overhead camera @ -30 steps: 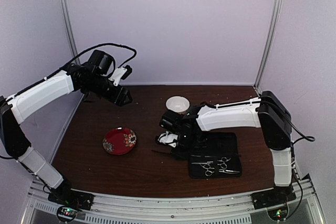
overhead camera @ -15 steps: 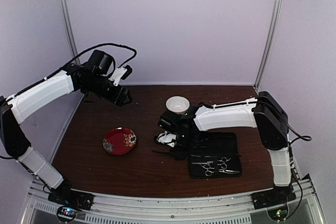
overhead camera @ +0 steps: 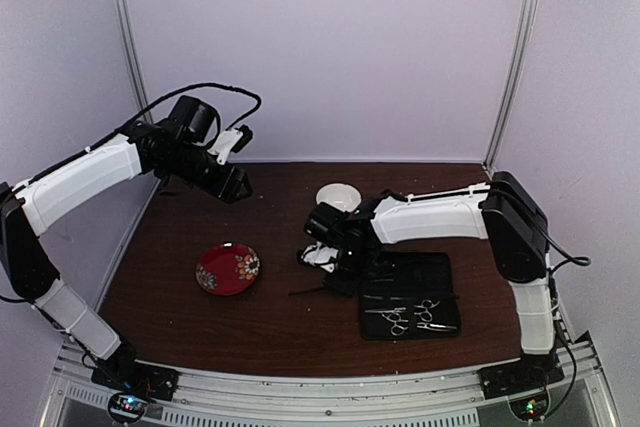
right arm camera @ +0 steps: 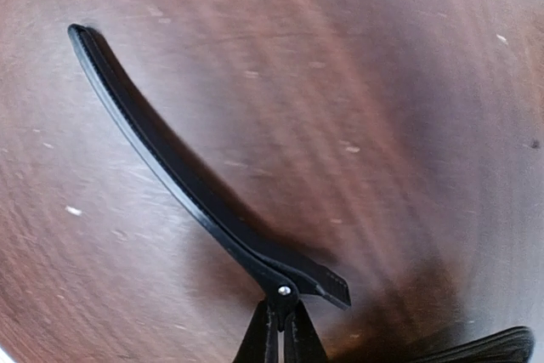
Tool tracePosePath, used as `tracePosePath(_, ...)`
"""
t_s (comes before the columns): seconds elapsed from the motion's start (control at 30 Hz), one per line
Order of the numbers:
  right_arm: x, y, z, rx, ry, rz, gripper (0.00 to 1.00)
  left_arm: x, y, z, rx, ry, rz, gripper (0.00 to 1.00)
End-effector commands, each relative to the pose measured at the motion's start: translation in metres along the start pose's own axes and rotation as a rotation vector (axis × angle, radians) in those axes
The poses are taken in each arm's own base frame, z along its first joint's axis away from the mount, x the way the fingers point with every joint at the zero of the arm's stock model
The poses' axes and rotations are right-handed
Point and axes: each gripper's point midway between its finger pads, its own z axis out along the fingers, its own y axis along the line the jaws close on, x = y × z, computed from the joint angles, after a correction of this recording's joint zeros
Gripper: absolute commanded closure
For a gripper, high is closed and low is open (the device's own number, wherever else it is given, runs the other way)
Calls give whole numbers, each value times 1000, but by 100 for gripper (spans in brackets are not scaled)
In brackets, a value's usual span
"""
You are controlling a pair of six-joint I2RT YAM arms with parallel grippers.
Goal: Sort the hair-cutting tools
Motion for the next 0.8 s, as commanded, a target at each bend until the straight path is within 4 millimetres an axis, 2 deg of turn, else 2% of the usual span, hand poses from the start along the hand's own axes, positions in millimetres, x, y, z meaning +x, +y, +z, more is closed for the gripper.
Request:
tracePosePath(0.0, 3, -36, -34, 50, -57, 16, 100, 0, 4, 8, -1, -5, 9, 36)
tracePosePath(0.23, 43, -92, -84, 144, -117, 104, 100, 6, 2, 19, 11, 28, 10, 38)
tracePosePath(0.4, 103, -124, -94, 220, -77, 168, 100, 16, -11, 38, 33, 78, 62, 41)
tracePosePath(0.47, 133, -136, -95, 272, -43, 180, 100, 23, -27, 49, 45, 108, 108, 43)
tracePosePath(0.57, 180, -150, -98, 328, -7, 223, 100, 36, -65, 69, 66, 165, 207, 44)
tracePosePath(0.7, 235, -158, -105, 372, 30, 284, 100, 57, -121, 95, 136, 243, 260, 44)
tracePosePath(0.77, 259, -158, -105, 391, 57, 296, 100, 66, -141, 104, 159, 269, 252, 46)
